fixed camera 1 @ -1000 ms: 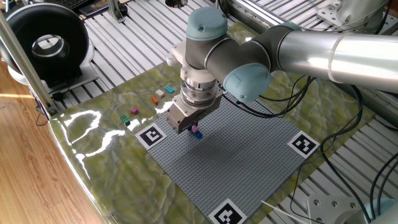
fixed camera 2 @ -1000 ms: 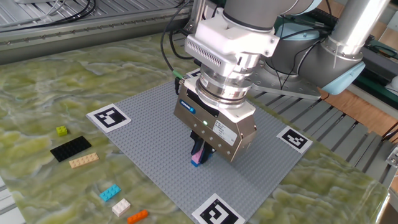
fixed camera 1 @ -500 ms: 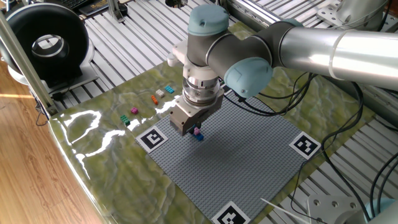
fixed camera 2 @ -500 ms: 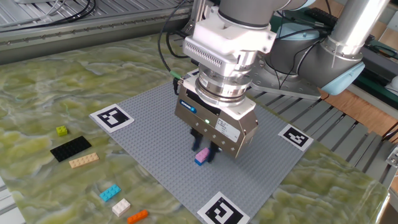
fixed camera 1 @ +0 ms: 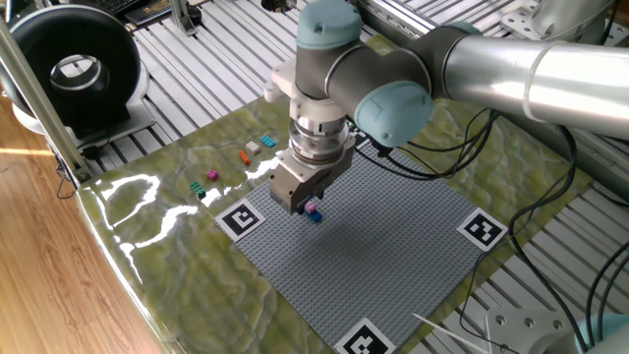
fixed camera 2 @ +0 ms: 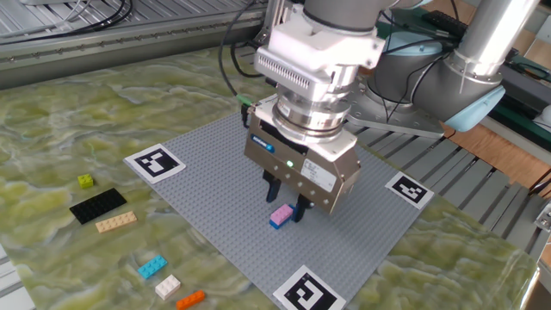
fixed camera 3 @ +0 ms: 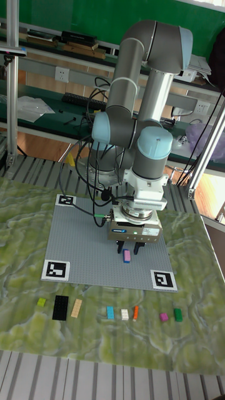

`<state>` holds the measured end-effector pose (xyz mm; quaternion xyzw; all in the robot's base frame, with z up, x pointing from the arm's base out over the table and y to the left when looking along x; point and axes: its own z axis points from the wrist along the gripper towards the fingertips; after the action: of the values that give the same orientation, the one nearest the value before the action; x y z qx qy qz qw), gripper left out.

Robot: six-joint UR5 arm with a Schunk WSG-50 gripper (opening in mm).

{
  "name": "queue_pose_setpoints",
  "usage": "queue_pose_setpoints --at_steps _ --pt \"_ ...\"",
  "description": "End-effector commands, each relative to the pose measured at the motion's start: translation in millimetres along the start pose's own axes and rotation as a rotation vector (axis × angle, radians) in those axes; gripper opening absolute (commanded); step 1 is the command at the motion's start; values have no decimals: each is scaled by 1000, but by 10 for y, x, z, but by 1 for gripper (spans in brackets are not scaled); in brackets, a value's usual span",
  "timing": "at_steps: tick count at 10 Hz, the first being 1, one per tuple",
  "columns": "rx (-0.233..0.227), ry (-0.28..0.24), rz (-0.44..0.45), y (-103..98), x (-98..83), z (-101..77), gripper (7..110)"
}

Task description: Stack small Lego blocks randomly, one at a time

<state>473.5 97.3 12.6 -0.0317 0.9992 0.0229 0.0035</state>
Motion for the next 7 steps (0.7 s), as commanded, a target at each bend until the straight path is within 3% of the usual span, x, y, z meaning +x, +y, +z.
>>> queue_pose_setpoints --at_steps 1,4,7 --pt "-25 16 44 140 80 -99 44" --pt "-52 4 69 277 26 -3 44" --pt "-37 9 58 231 15 23 44"
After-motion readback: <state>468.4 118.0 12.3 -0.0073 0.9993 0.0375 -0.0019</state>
